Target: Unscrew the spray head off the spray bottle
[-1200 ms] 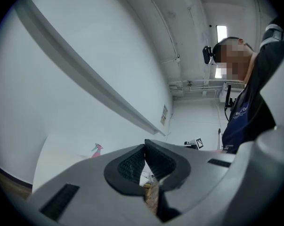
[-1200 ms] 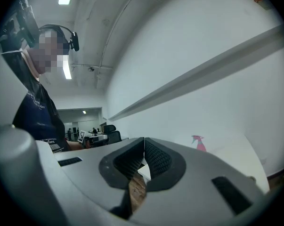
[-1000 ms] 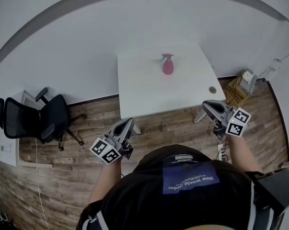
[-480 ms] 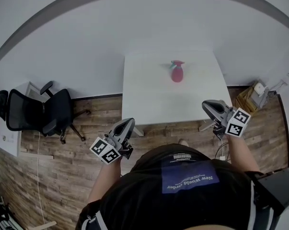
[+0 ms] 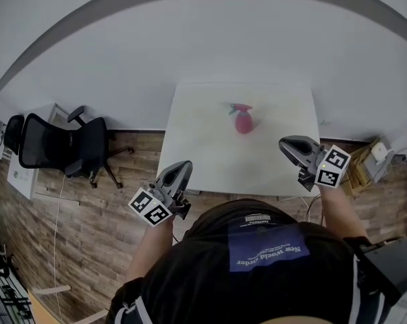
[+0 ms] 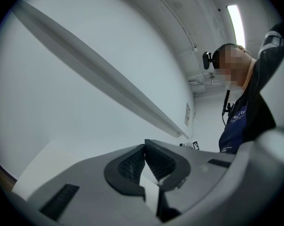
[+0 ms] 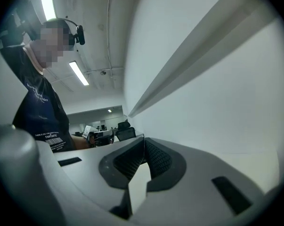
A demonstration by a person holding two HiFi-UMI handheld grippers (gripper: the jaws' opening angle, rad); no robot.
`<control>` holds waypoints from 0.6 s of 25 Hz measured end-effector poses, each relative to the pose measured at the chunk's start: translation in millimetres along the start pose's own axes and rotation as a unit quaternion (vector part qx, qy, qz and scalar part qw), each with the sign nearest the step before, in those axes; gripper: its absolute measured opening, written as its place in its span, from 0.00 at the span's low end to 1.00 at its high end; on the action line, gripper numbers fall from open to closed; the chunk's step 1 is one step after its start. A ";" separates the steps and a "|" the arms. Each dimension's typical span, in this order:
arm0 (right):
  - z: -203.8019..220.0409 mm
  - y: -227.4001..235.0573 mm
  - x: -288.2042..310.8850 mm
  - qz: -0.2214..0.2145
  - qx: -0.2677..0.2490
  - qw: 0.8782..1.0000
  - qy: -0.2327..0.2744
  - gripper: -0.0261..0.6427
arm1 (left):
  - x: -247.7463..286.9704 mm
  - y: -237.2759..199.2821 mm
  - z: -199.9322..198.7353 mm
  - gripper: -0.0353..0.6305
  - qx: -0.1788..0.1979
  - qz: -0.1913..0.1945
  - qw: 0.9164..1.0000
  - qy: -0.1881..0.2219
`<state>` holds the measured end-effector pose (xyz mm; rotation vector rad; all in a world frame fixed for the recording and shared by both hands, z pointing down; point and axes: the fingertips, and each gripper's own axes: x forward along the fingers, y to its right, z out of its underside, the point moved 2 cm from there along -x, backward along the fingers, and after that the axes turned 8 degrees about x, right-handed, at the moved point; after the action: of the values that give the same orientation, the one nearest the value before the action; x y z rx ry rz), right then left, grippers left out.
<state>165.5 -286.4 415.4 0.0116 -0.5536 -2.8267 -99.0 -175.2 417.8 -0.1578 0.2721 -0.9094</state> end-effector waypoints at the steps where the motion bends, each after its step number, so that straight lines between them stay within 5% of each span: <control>1: -0.5 9.1 -1.1 -0.005 0.001 1.000 -0.001 0.03 | 9.0 1.9 2.8 0.06 0.003 -0.001 1.000 -0.005; 8: 1.4 48.3 -2.0 -0.019 0.017 1.000 -0.006 0.03 | 39.6 -4.2 17.2 0.06 -0.002 -0.006 0.999 -0.038; 15: 5.4 59.1 18.9 0.009 0.028 0.999 -0.016 0.03 | 50.4 -44.6 14.2 0.06 -0.014 0.029 0.999 -0.033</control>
<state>161.8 -342.0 443.2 -0.0272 -0.6349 -2.7972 -99.0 -242.0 434.1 -0.2050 0.2282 -0.8418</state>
